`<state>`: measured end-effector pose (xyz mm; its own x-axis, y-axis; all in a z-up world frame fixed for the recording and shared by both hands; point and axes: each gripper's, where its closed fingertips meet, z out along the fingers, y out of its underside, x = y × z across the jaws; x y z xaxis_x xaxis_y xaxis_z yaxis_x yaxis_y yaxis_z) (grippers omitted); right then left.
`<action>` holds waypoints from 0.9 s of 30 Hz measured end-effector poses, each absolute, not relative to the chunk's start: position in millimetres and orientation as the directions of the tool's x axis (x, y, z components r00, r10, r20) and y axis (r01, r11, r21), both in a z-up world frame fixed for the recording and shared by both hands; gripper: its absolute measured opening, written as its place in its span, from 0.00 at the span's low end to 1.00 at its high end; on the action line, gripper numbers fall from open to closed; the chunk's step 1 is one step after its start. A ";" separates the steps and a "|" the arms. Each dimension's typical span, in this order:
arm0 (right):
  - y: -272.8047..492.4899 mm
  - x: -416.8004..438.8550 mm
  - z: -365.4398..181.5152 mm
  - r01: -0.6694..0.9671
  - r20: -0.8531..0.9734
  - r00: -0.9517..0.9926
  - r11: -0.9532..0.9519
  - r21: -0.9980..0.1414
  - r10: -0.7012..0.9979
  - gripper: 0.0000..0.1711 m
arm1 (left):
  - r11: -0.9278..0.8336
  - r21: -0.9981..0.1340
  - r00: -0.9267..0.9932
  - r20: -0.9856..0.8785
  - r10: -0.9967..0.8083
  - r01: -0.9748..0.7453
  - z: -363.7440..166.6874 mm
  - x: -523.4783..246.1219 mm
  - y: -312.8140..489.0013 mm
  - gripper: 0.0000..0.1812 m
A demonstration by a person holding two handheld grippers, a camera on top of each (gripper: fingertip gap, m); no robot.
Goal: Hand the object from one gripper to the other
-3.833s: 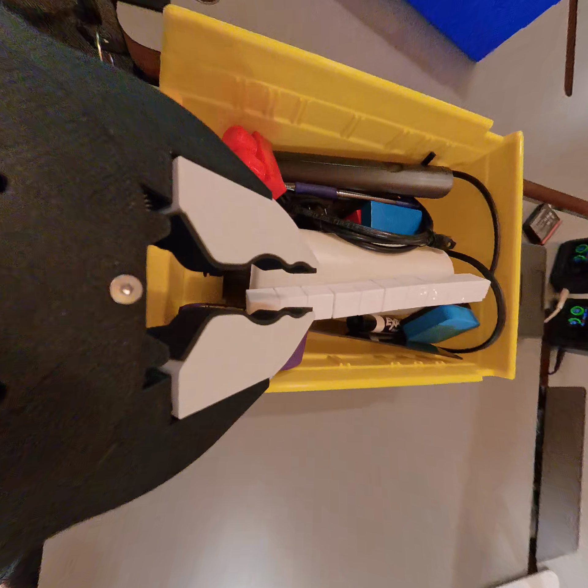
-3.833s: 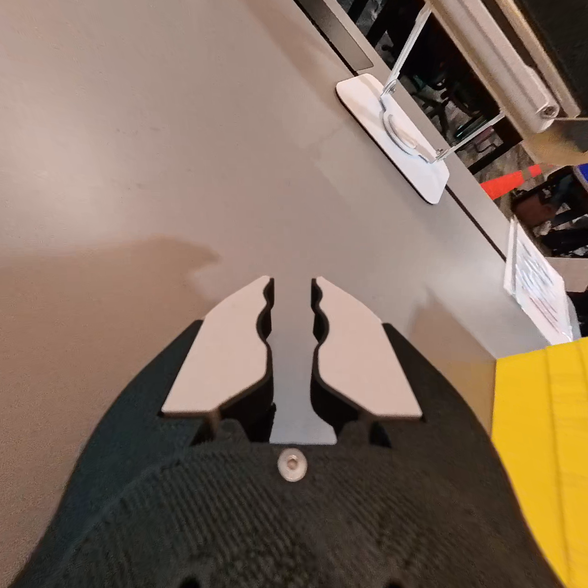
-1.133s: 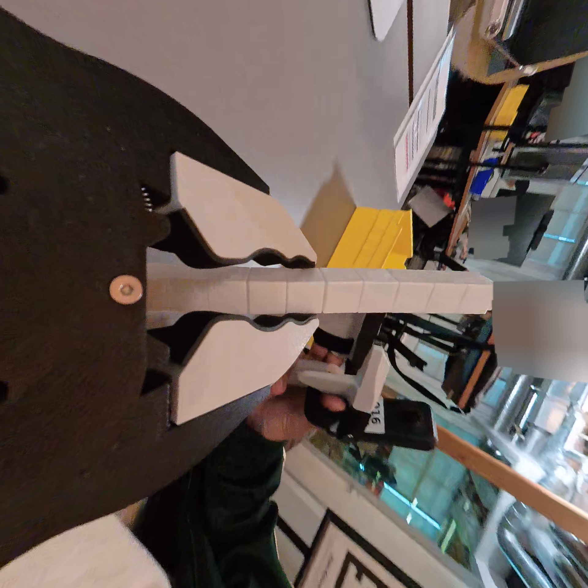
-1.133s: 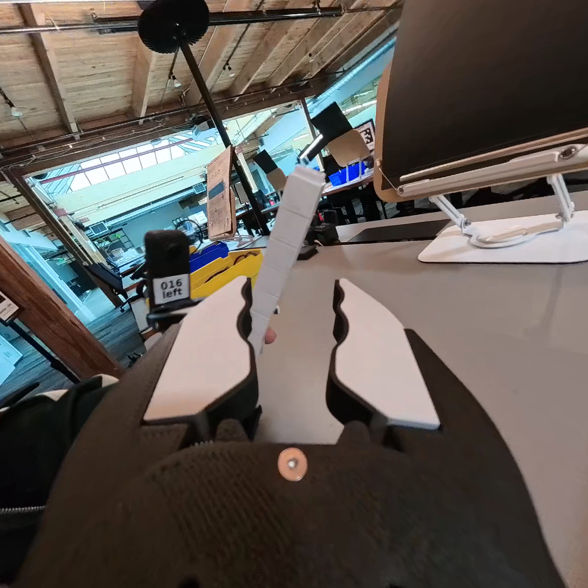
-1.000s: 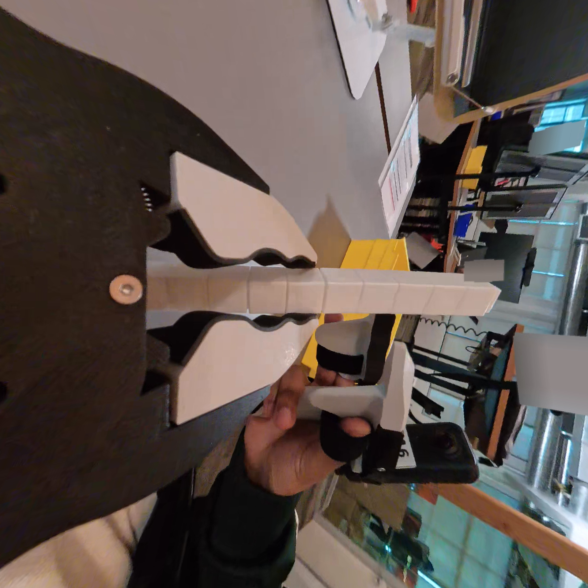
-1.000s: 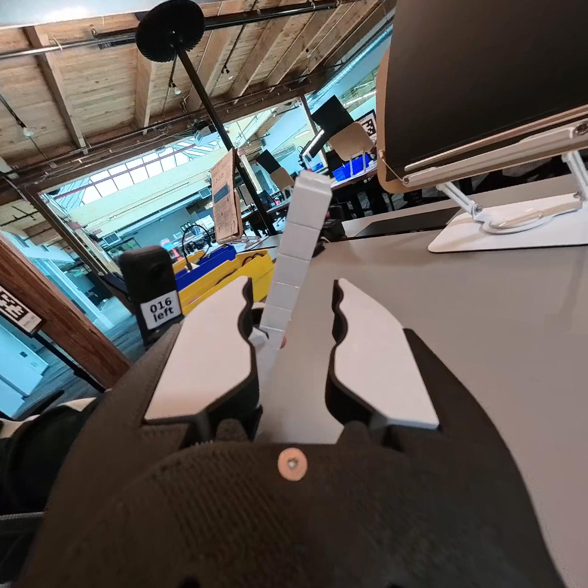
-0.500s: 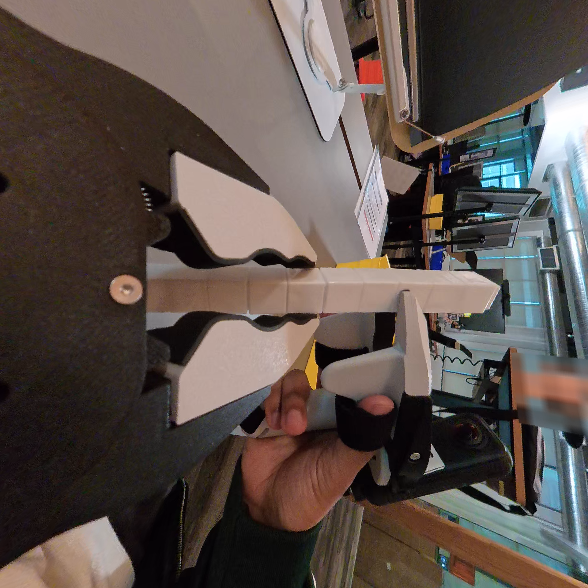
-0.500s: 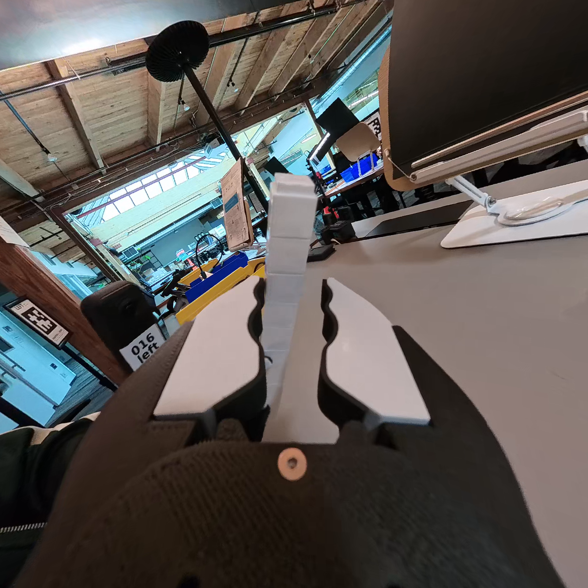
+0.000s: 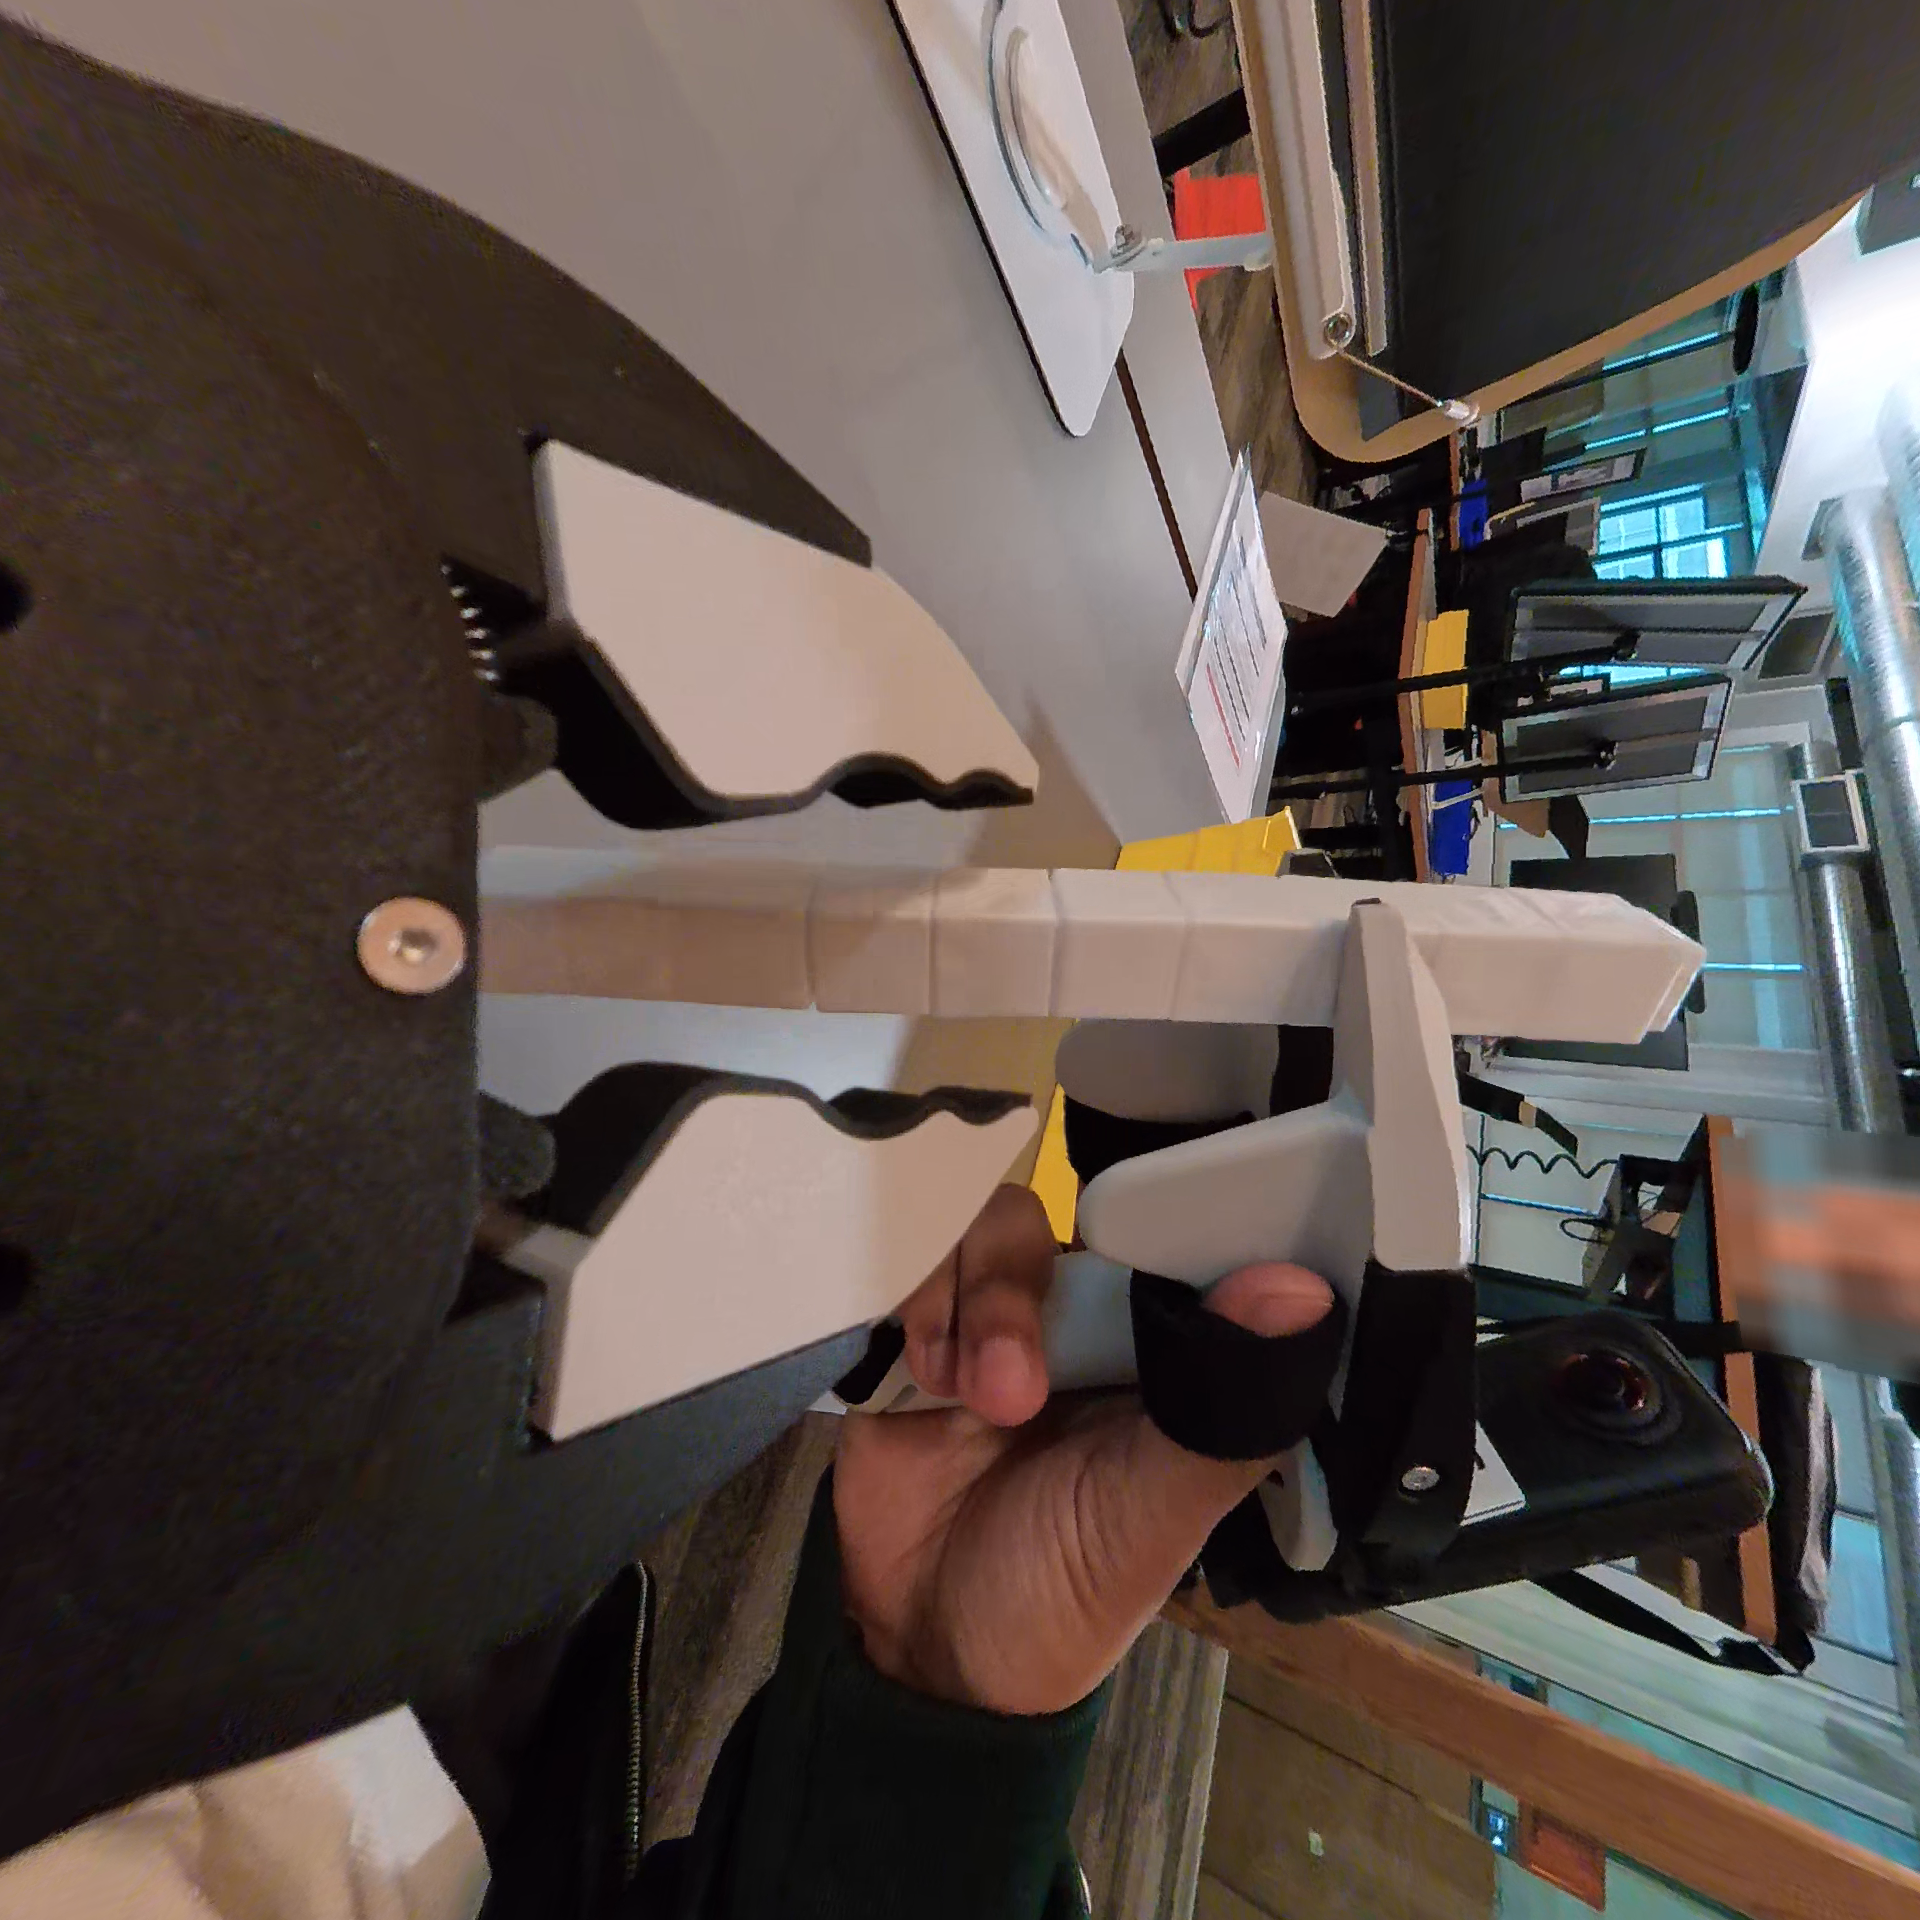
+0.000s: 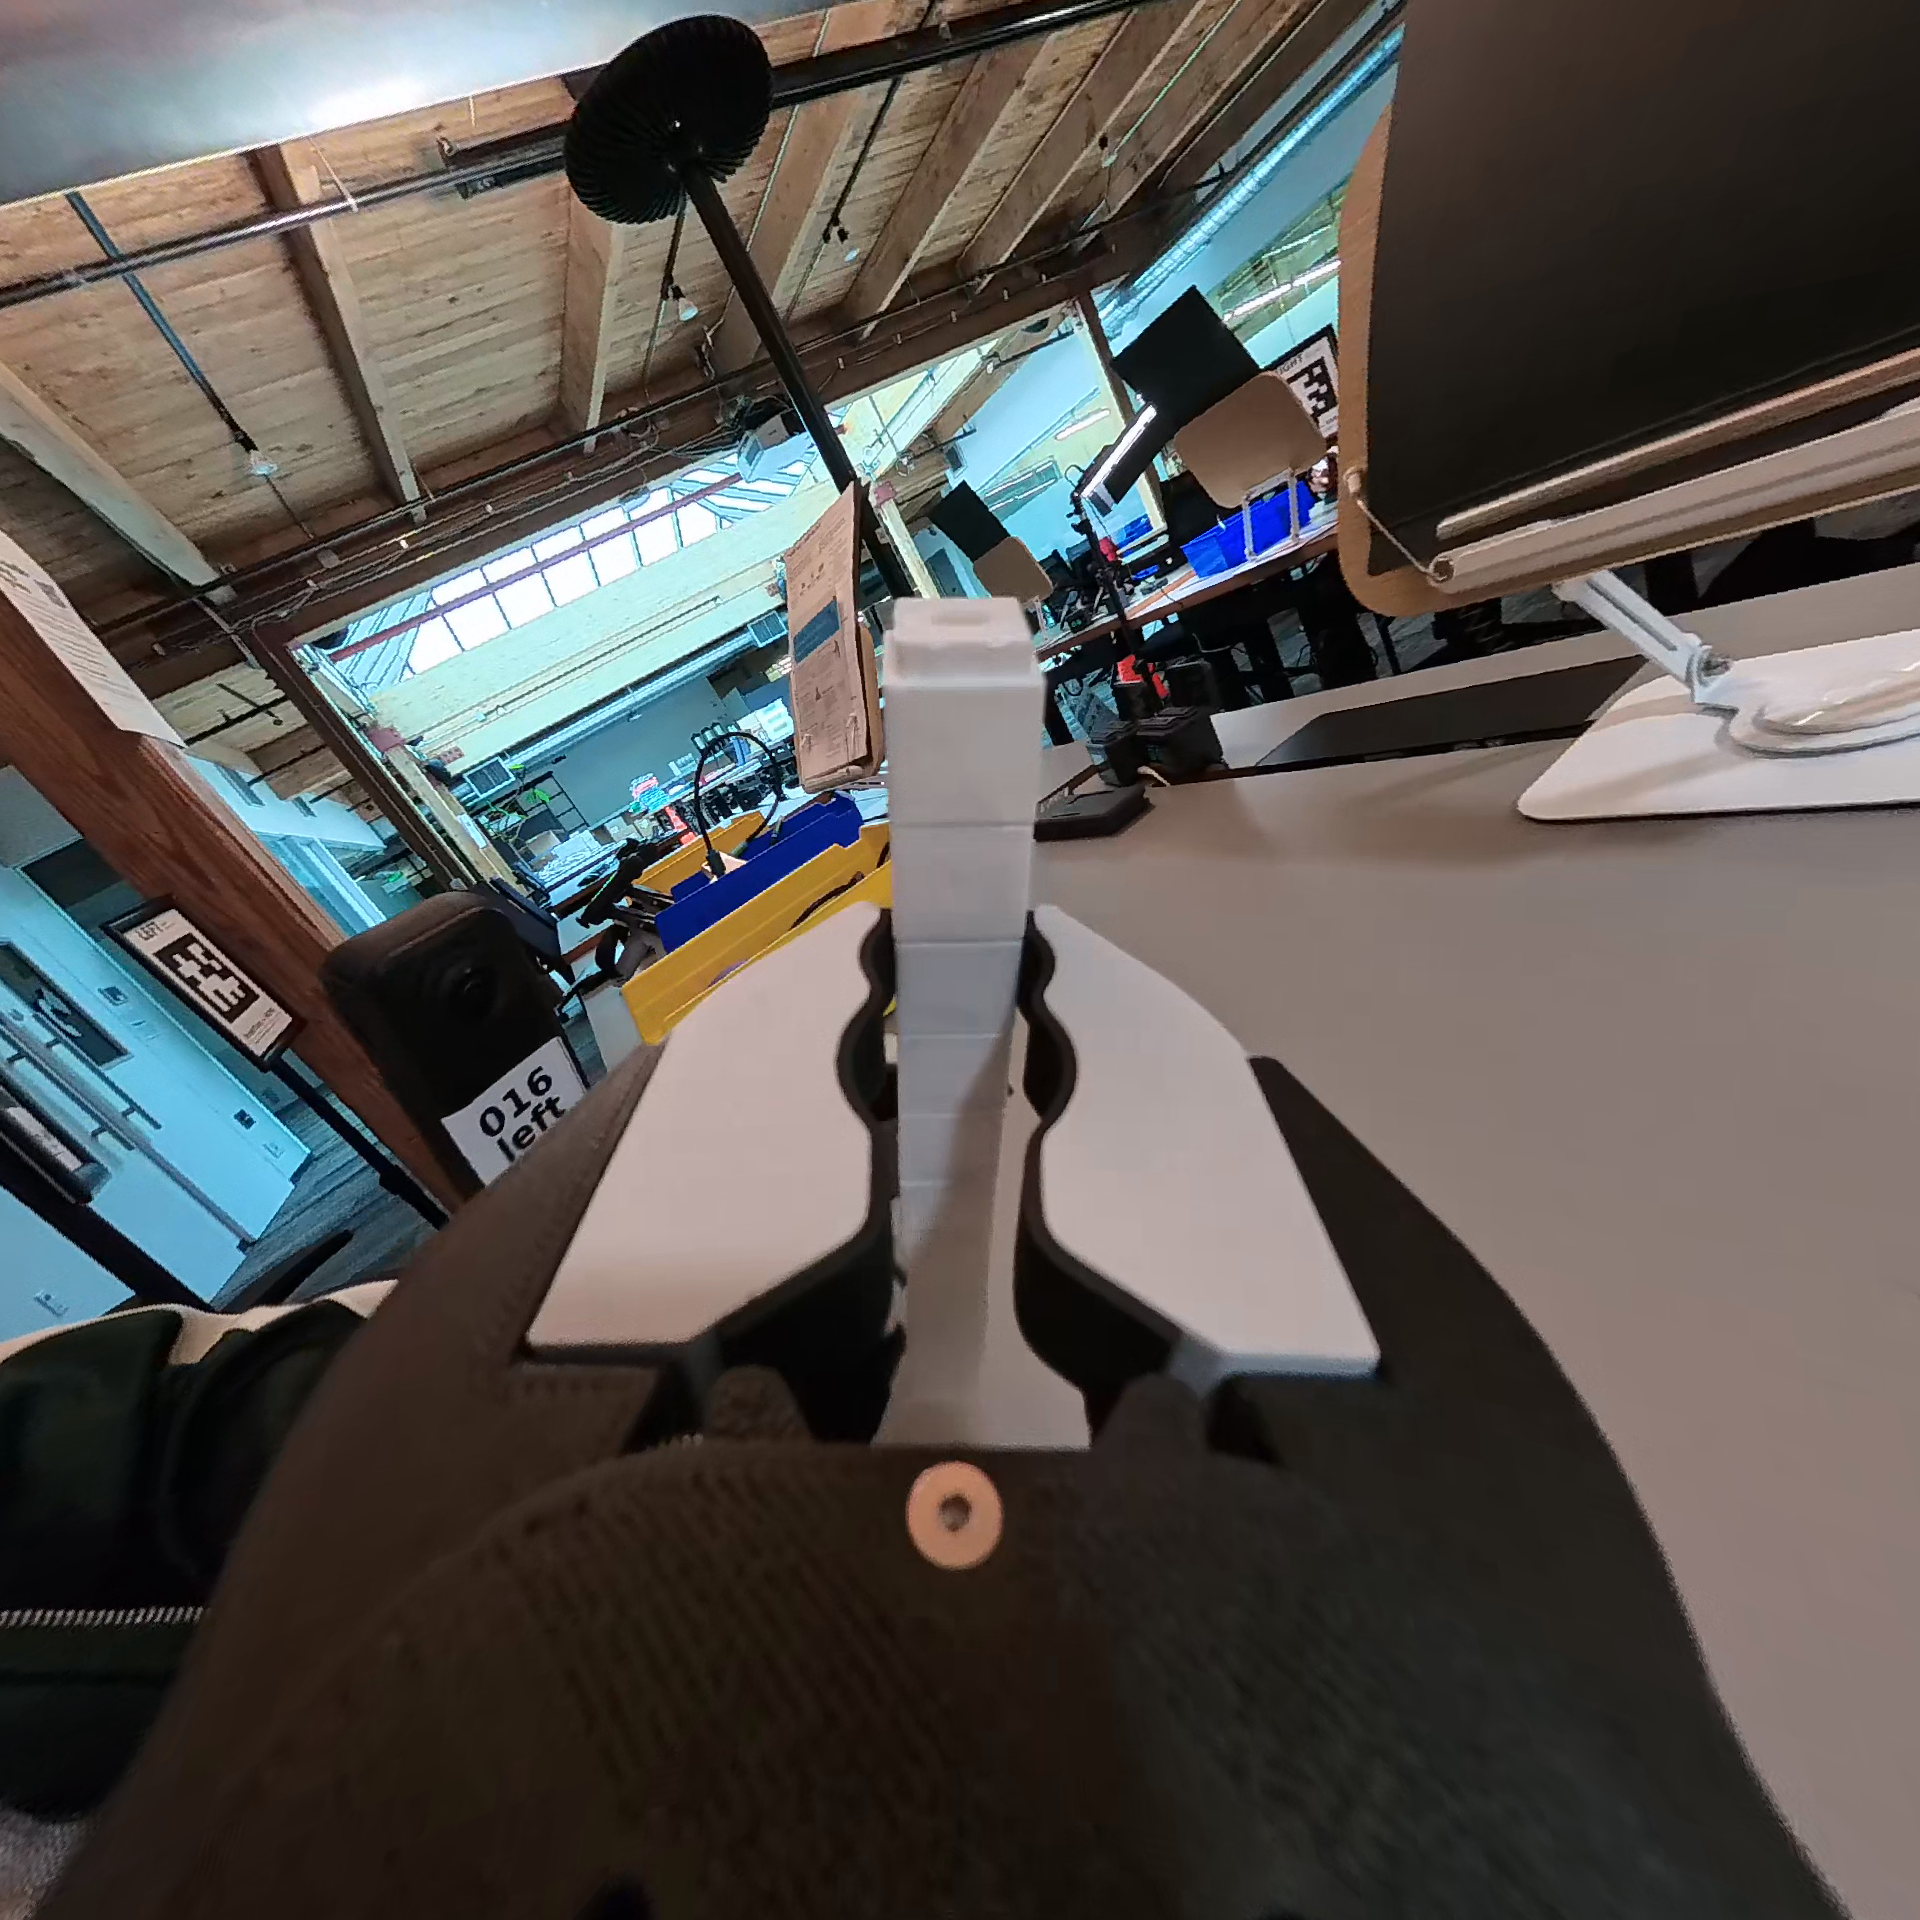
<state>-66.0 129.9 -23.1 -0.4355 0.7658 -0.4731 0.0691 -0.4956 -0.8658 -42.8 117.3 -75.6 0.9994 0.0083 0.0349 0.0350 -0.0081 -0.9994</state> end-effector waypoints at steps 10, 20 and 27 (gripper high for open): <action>138.0 -53.1 -3.5 0.071 -0.314 -0.557 -0.333 -0.940 0.769 0.13 | -0.074 -0.972 0.943 0.234 -0.238 0.223 -80.5 -38.4 101.7 0.32; 92.4 -29.1 4.4 0.049 -0.116 -0.779 -0.124 -0.991 0.617 0.13 | -0.265 -0.957 0.884 0.226 -0.410 0.122 -113.1 9.1 96.8 0.32; 76.5 -27.5 0.1 0.065 -0.119 -0.826 -0.116 -0.991 0.551 0.13 | -0.292 -0.954 0.874 0.195 -0.444 0.065 -121.9 19.5 91.2 0.26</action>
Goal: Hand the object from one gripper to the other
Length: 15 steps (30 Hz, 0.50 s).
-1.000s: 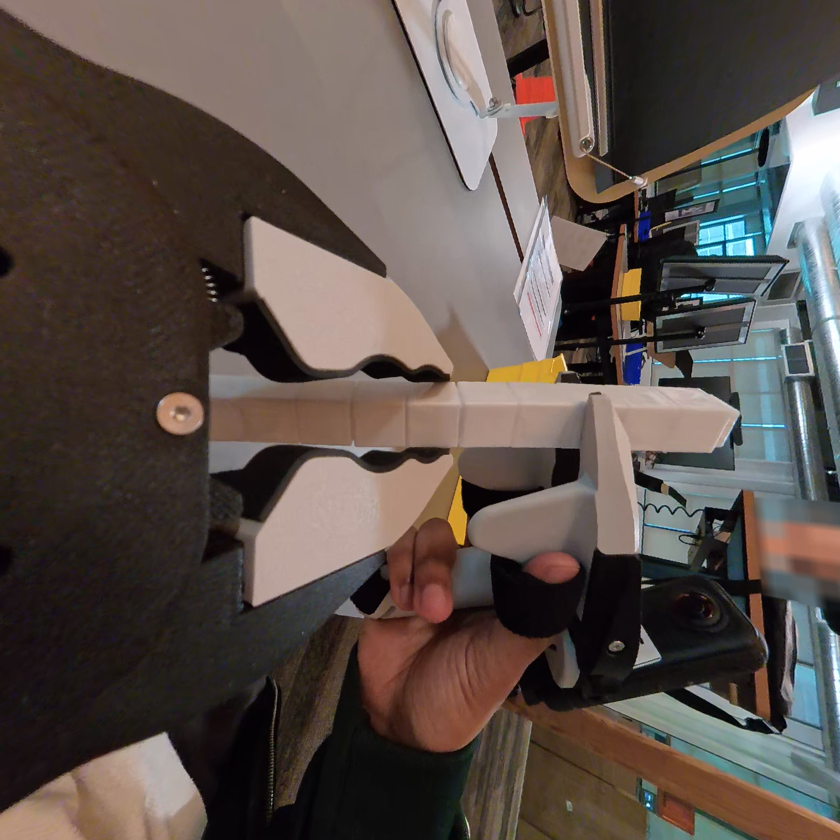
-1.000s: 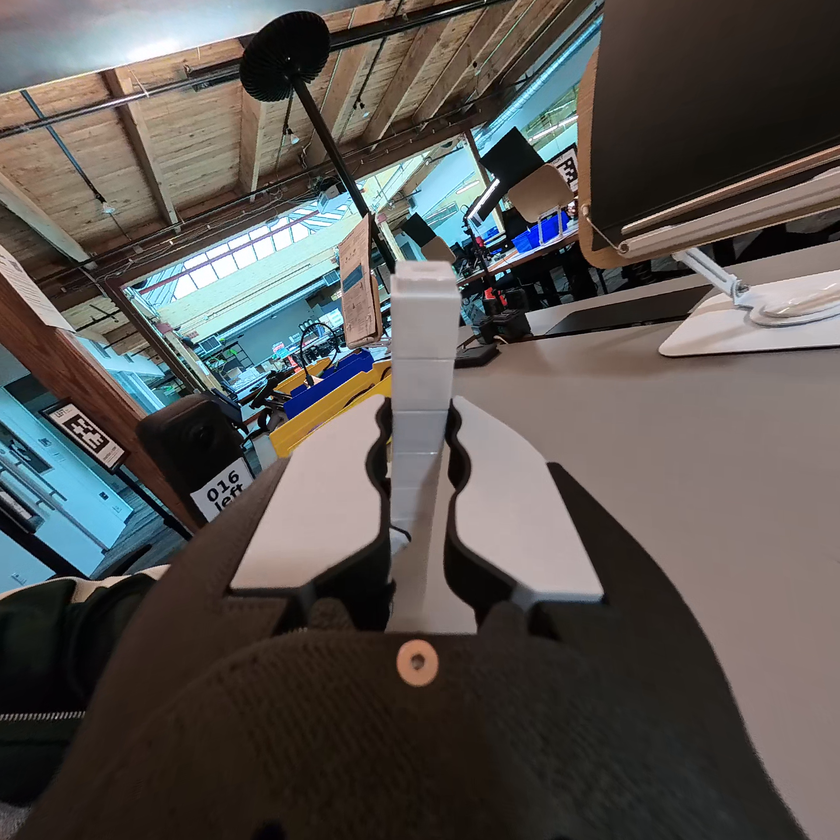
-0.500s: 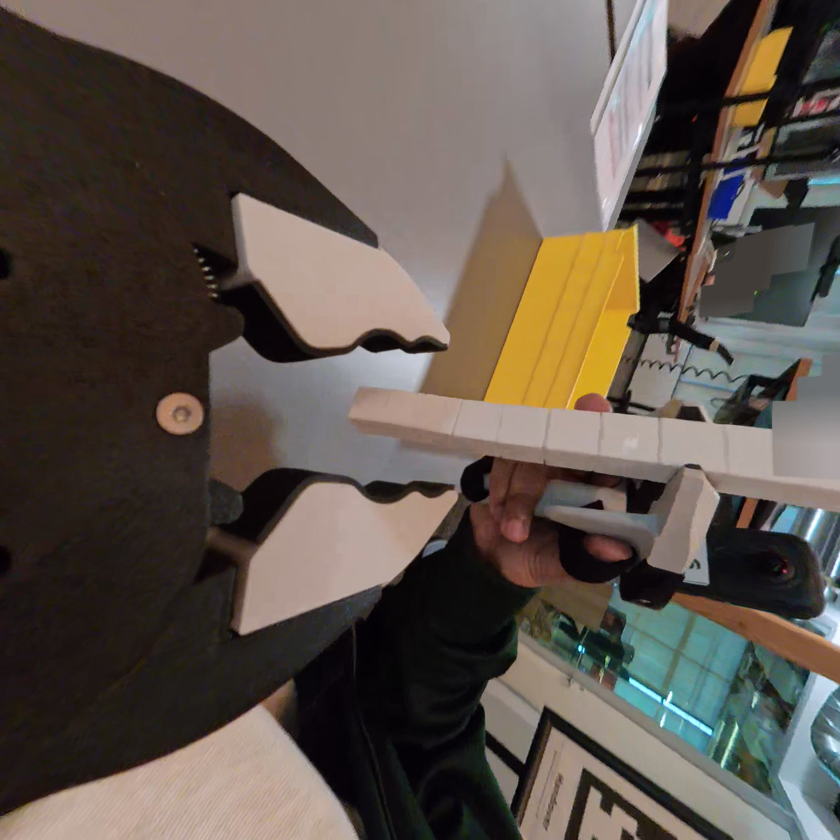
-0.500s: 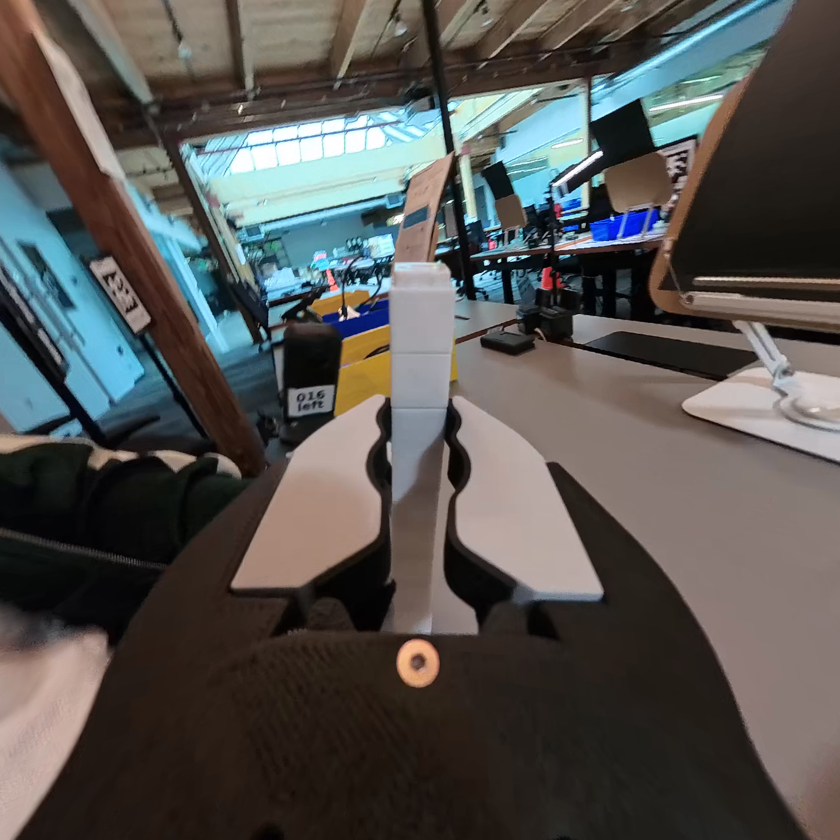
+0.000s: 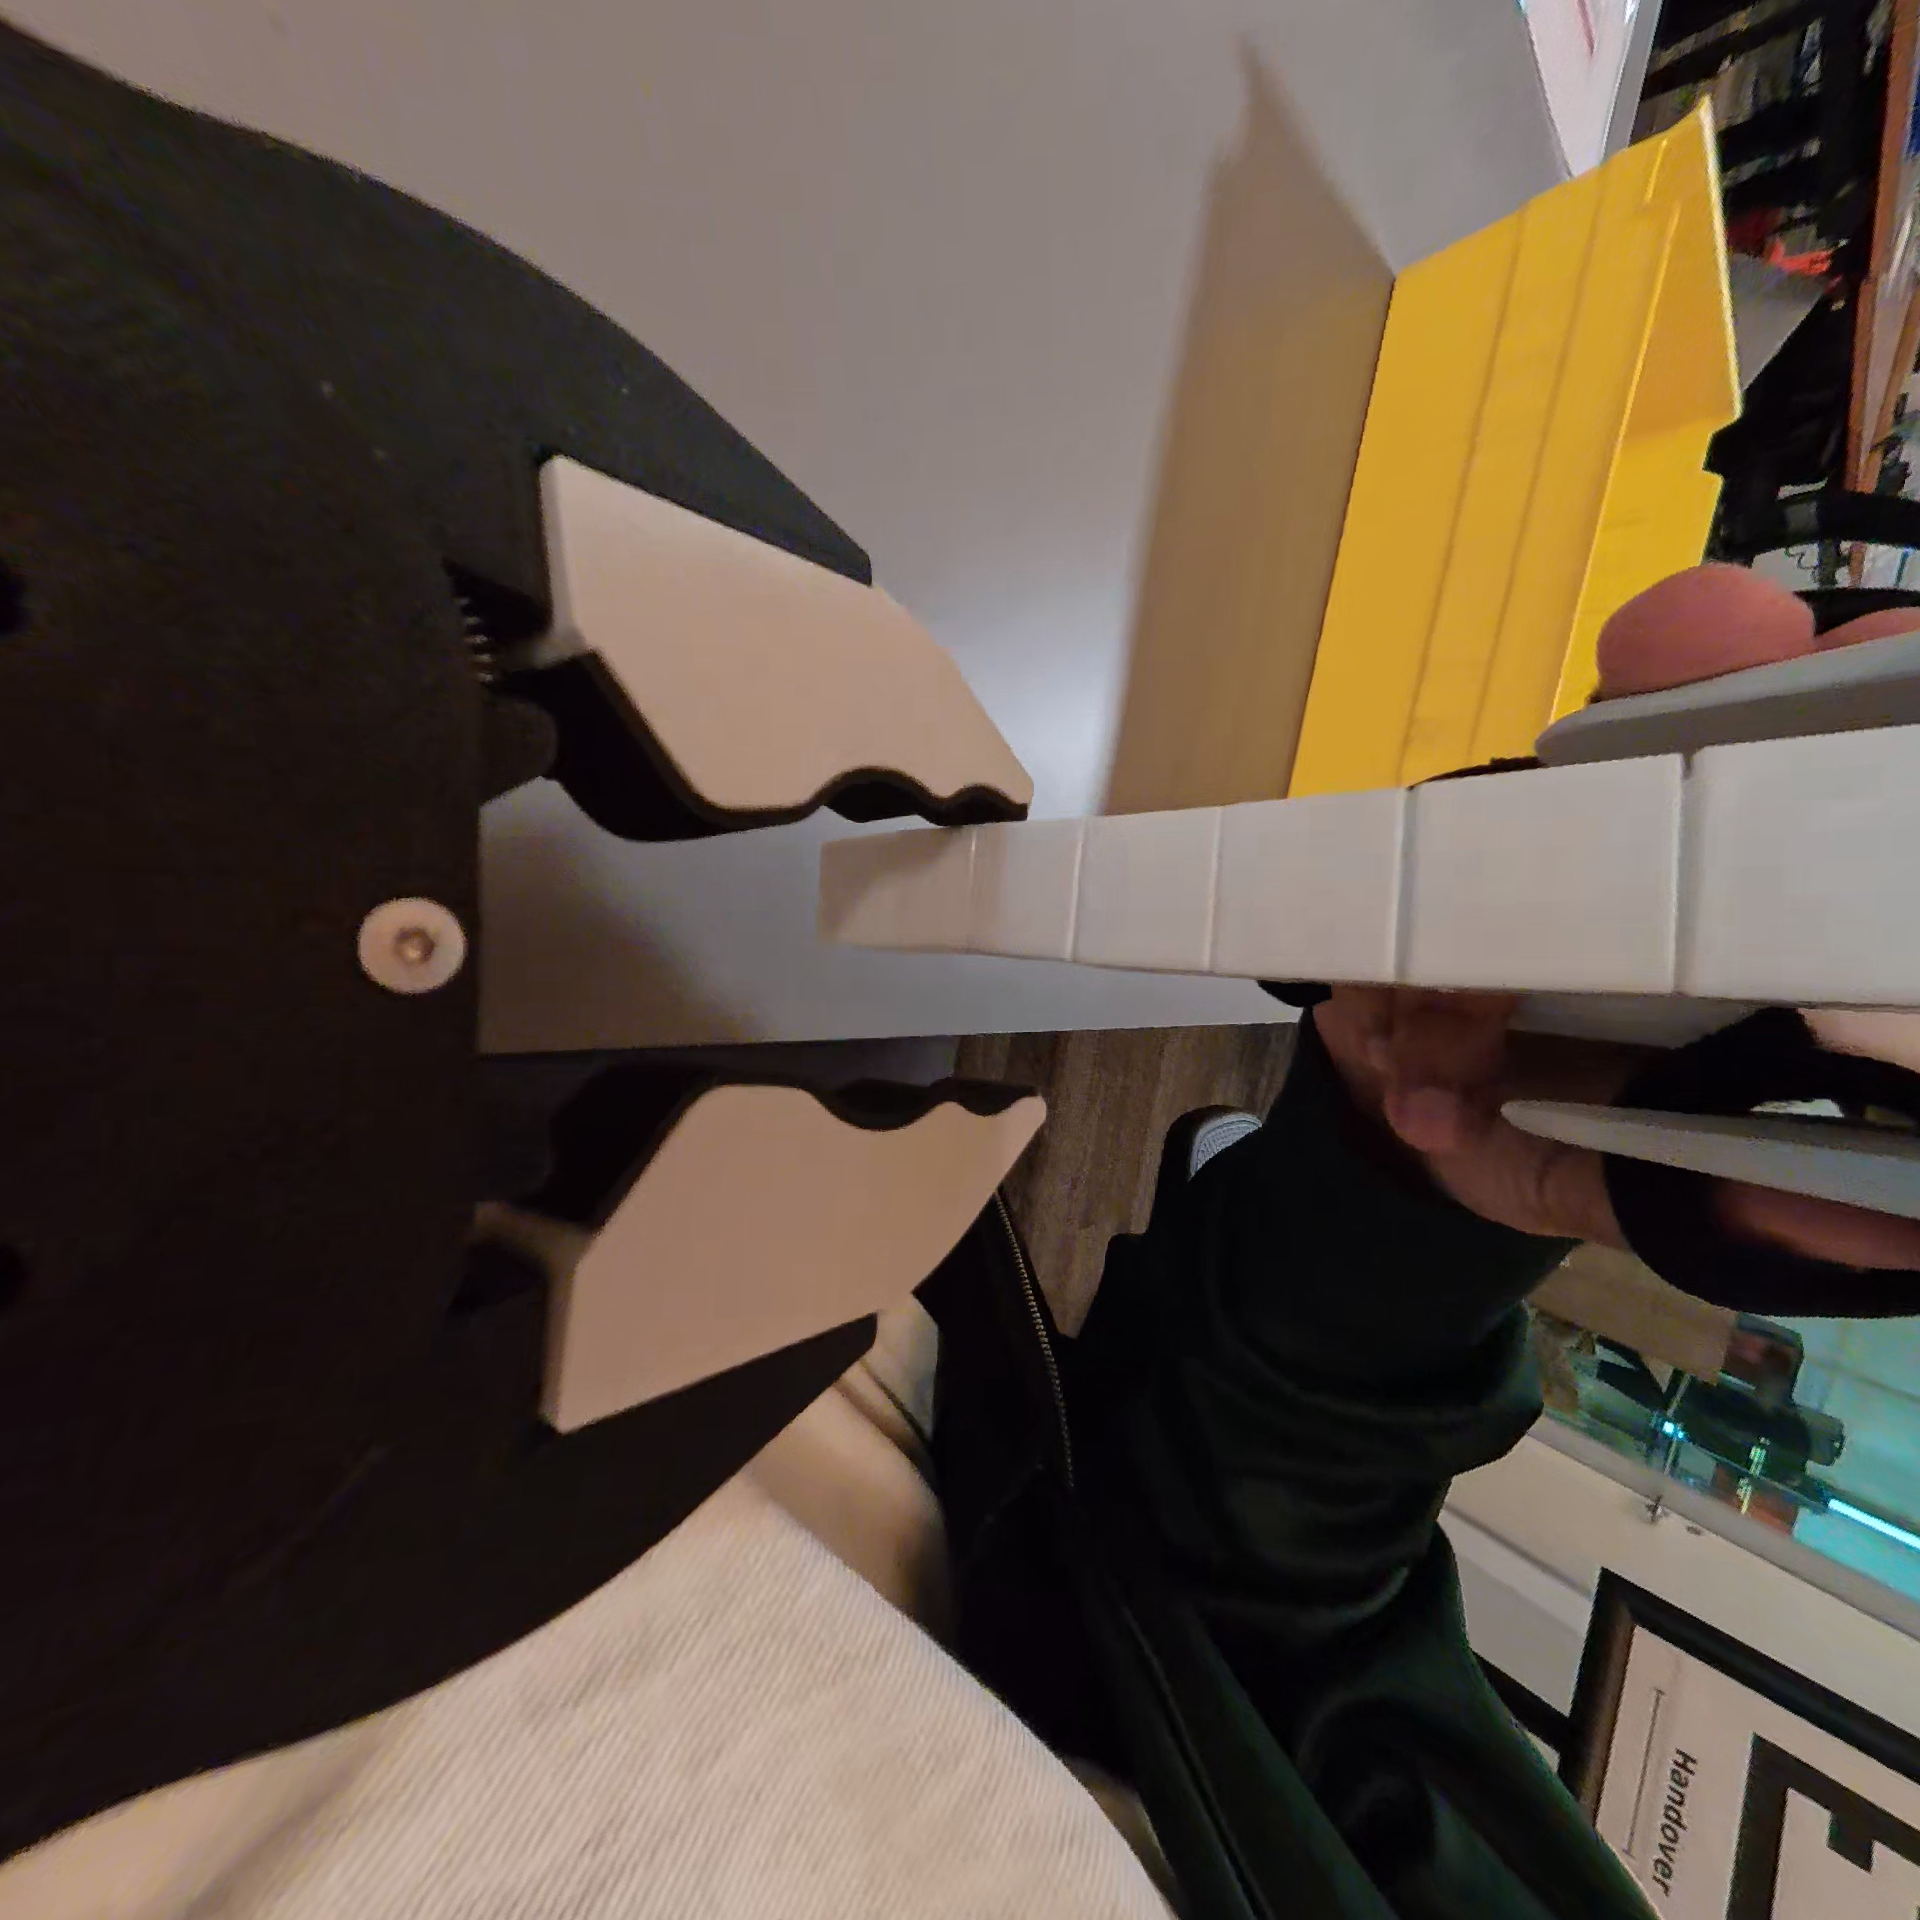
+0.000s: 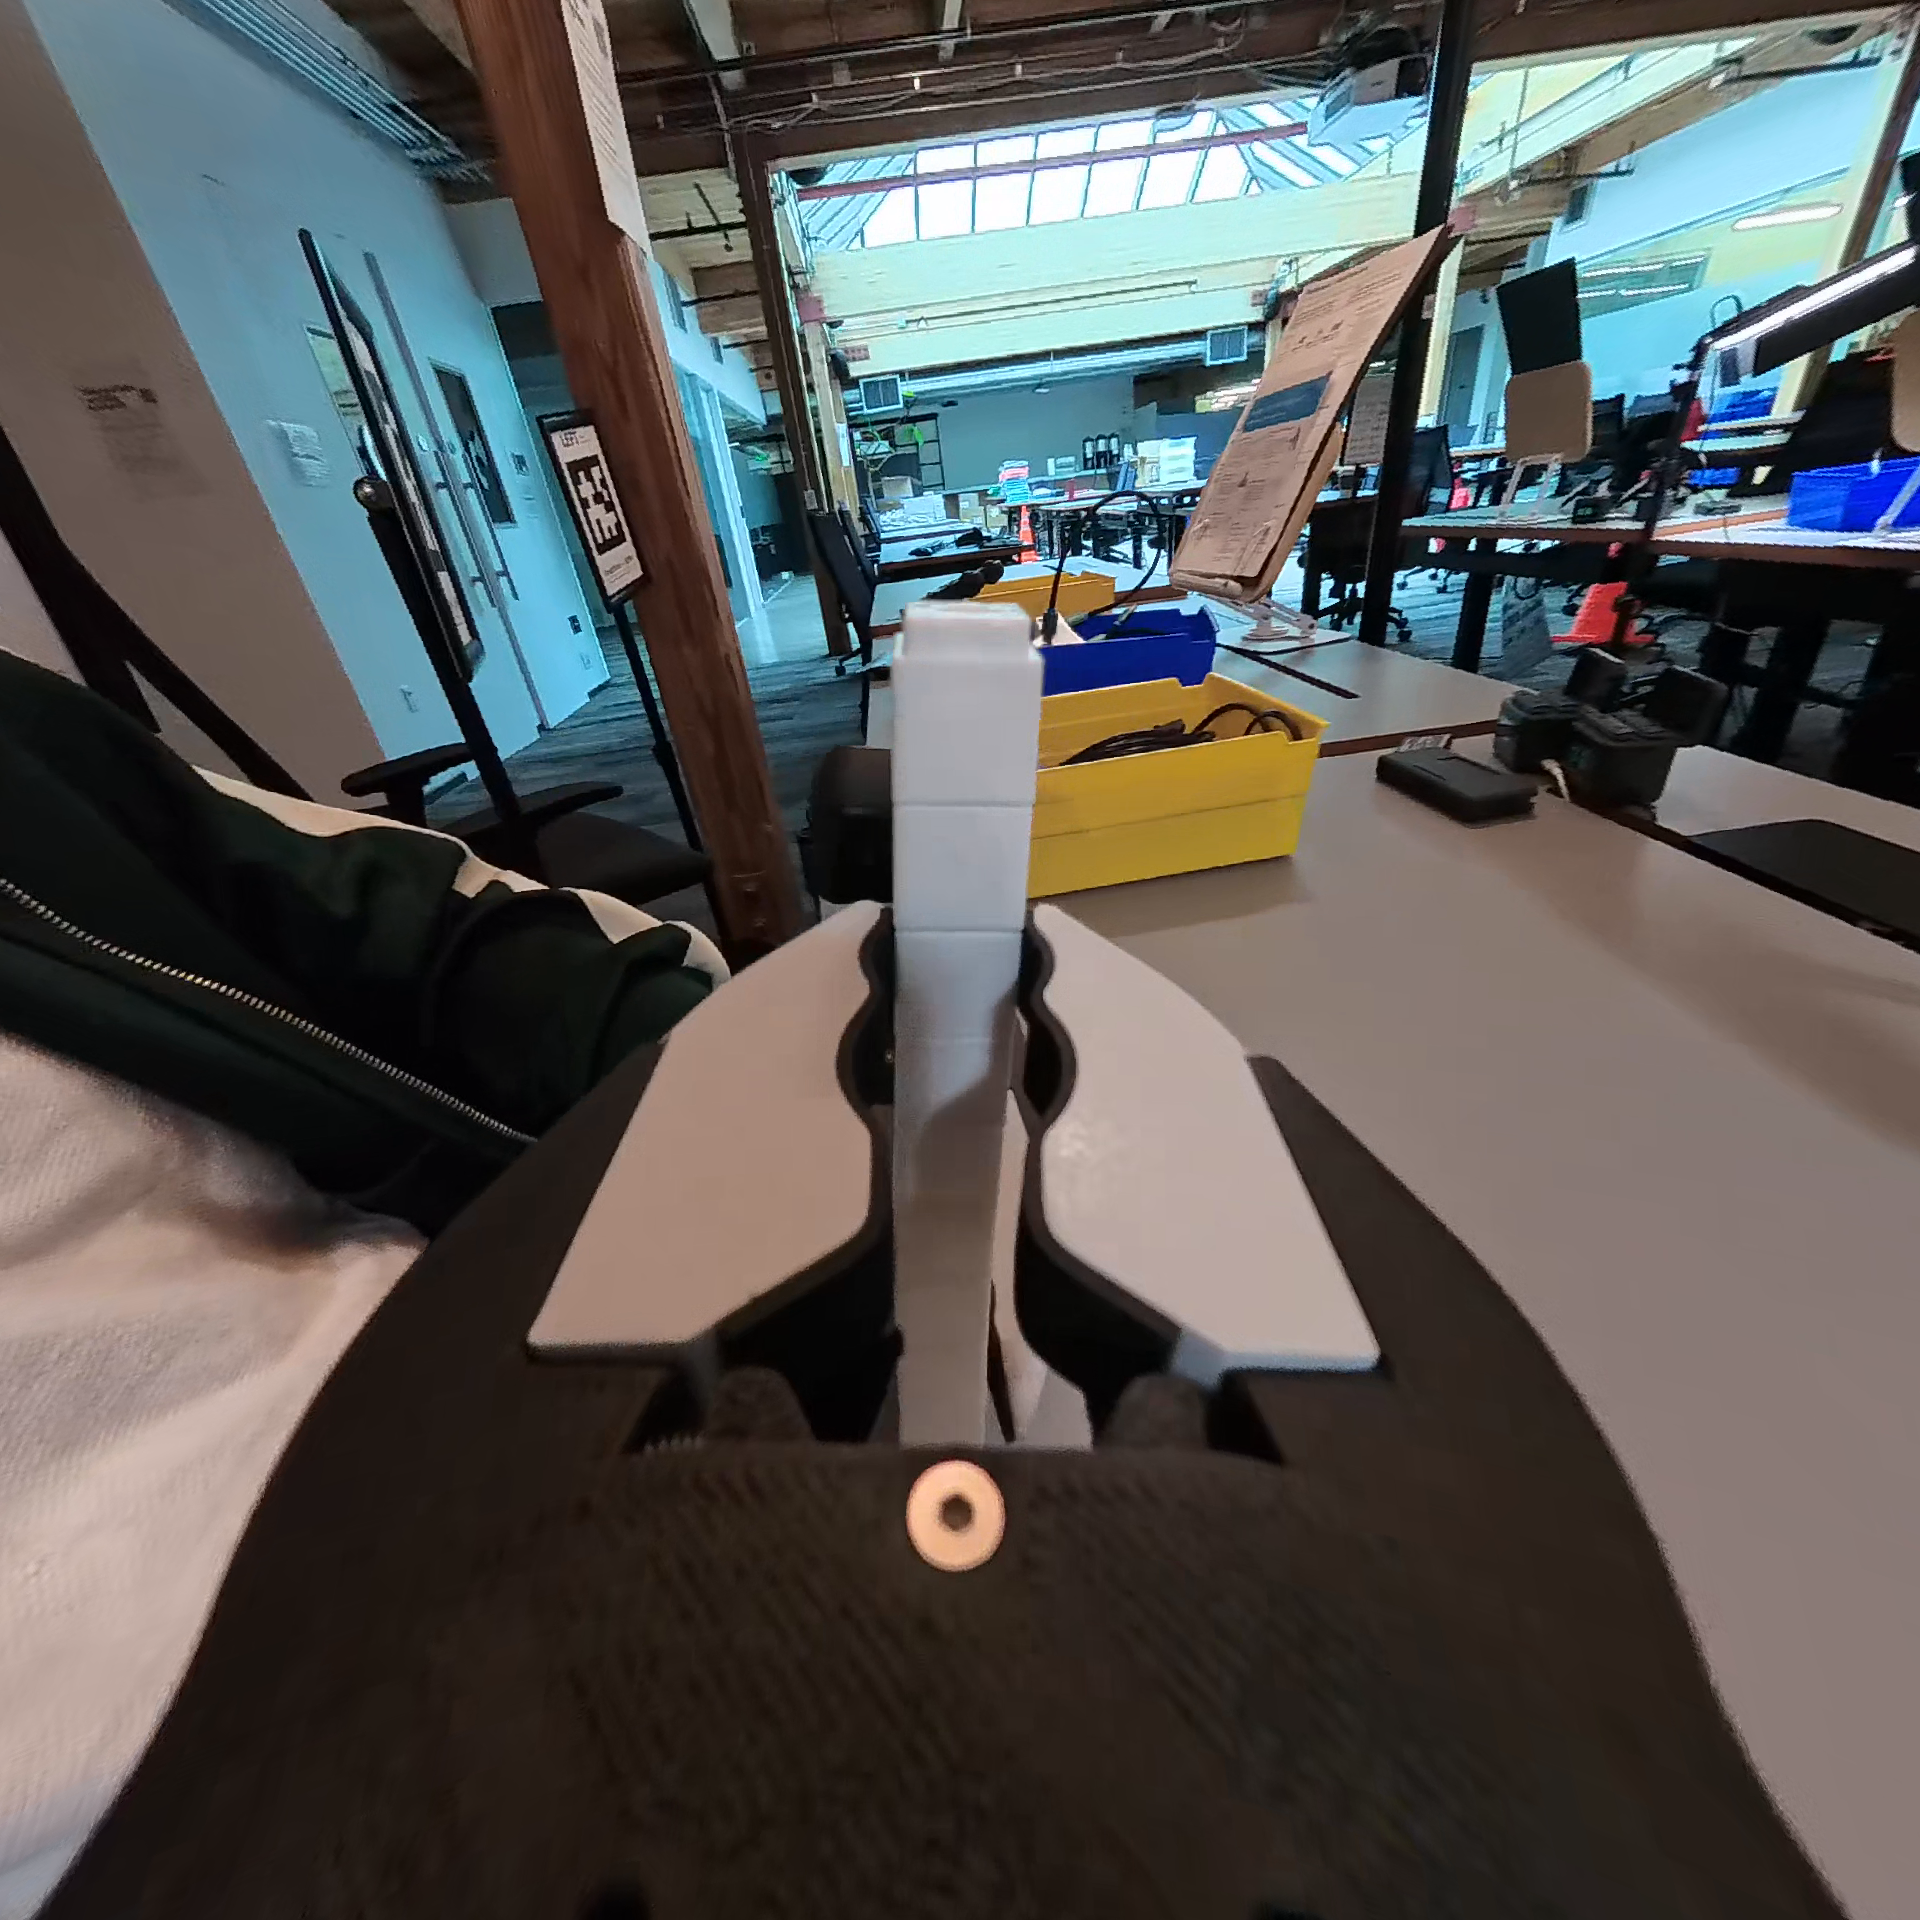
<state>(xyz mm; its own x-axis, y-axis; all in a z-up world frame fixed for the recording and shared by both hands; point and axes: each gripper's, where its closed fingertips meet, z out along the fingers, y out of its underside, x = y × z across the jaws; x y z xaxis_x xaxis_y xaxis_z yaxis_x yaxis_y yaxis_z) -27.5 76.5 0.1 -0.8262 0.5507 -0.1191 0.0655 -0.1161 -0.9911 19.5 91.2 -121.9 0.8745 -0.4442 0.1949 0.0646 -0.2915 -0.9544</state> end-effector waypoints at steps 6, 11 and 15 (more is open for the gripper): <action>71.4 -29.7 -4.4 0.077 -0.131 -0.825 -0.122 -0.990 0.549 0.13 | -0.247 -0.963 0.884 0.203 -0.421 0.103 -114.7 9.9 90.8 0.21; 68.7 -29.3 -4.6 0.076 -0.134 -0.828 -0.127 -0.989 0.544 0.13 | -0.253 -0.962 0.883 0.203 -0.424 0.100 -117.5 9.2 91.5 0.19; 67.2 -29.7 -5.3 0.079 -0.140 -0.827 -0.134 -0.988 0.544 0.13 | -0.252 -0.966 0.893 0.158 -0.423 0.052 -120.0 11.0 92.2 0.13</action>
